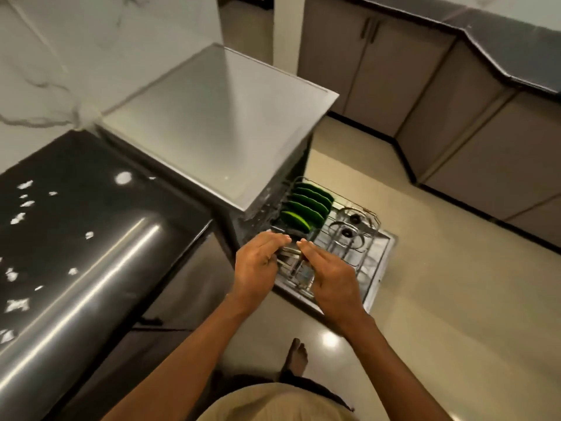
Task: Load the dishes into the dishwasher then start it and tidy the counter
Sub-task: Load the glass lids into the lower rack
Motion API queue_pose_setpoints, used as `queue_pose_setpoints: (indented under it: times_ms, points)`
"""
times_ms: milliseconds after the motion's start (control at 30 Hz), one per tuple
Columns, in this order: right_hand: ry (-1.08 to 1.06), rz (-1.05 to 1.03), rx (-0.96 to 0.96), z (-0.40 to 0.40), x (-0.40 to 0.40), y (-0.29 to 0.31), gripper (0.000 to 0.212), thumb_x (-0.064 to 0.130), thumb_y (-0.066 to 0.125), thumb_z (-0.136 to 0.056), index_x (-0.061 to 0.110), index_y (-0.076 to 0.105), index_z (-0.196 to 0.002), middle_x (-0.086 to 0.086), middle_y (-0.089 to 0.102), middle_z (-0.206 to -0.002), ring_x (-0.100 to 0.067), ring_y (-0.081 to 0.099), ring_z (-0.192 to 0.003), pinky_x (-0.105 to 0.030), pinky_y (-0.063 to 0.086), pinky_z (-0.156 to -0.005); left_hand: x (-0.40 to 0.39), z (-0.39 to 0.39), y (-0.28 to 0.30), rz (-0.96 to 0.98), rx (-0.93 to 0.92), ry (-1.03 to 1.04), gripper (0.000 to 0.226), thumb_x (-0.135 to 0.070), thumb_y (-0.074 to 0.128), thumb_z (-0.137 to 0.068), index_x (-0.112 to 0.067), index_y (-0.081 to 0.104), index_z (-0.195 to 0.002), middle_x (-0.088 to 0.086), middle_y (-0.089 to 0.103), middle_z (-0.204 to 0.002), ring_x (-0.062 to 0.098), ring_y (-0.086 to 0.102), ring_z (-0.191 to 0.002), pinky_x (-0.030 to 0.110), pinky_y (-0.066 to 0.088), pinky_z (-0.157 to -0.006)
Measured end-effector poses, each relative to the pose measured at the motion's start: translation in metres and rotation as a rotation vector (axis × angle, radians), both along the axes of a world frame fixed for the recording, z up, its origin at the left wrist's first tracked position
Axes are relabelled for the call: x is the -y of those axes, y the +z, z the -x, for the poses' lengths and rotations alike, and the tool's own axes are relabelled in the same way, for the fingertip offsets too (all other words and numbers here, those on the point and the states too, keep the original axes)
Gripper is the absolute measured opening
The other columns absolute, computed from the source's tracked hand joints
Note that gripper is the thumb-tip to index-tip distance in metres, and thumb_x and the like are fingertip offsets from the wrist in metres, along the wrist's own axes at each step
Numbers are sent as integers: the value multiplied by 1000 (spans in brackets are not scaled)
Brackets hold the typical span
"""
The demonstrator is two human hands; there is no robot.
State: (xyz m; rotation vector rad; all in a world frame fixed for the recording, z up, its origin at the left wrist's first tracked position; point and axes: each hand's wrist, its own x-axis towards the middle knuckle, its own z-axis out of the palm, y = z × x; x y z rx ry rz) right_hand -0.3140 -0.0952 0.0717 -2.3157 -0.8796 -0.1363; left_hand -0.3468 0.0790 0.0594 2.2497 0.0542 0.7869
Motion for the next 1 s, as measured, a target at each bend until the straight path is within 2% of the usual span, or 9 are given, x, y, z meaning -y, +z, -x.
queue_pose_setpoints:
  times_ms: [133,233,333,467,533,633,767,867,1000]
  points:
    - [-105,1,2,-34,55,-13,55,-10,56,-82,9,66,-132,-10,69,-127,-26,70,-108,-36,61,-87,53,-45,-12,36,-72,-134,37,1,46,-81,-2,76,-102,6,74,-101,17,70,-95,28,56,-90]
    - [-163,2,-11,-54,84,-23,52,-9,54,-82,8,67,-130,-10,71,-123,-24,71,-105,-30,58,-87,80,-75,-24,50,-128,-212,39,10,51,-77,-2,75,-104,7,74,-102,16,70,-96,31,57,-90]
    - [-207,31,-80,-69,107,-38,61,-20,61,-77,10,66,-131,-9,72,-121,-25,72,-101,-35,62,-81,97,-99,-41,36,-273,-271,48,18,57,-72,-6,75,-109,5,74,-106,14,69,-102,33,56,-94]
    - [-286,46,-146,-96,126,-62,65,-22,60,-72,11,66,-128,-5,73,-111,-21,72,-91,-31,61,-74,109,-136,-66,-24,-489,-383,44,10,63,-81,-14,73,-117,0,73,-114,12,67,-108,36,54,-98]
    - [-321,65,-172,-108,131,-73,65,-22,61,-71,11,66,-126,-1,73,-104,-19,71,-87,-29,59,-69,114,-156,-76,-27,-543,-438,40,6,63,-83,-14,73,-117,0,74,-113,12,67,-107,35,54,-97]
    - [-369,108,-225,-128,137,-95,66,-21,61,-70,13,64,-127,-1,73,-101,-21,71,-83,-34,59,-64,119,-187,-91,-13,-649,-514,39,4,63,-85,-15,73,-117,0,74,-111,12,68,-103,34,55,-95]
    - [-426,151,-296,-161,142,-125,66,-19,62,-71,17,64,-126,-1,73,-104,-23,71,-85,-39,59,-61,125,-231,-114,19,-741,-607,45,12,60,-83,-13,72,-119,2,73,-116,11,68,-104,29,56,-94]
    - [-440,178,-314,-184,142,-141,64,-20,65,-68,14,68,-122,-3,75,-101,-24,72,-82,-37,59,-60,125,-257,-135,11,-804,-628,46,14,61,-84,-12,71,-121,3,72,-118,9,68,-101,21,54,-93]
    - [-463,196,-304,-215,140,-165,64,-22,68,-62,10,72,-118,-5,77,-104,-25,74,-82,-33,60,-60,122,-286,-168,-33,-860,-638,53,15,63,-81,-13,68,-125,4,66,-129,15,62,-121,34,49,-106]
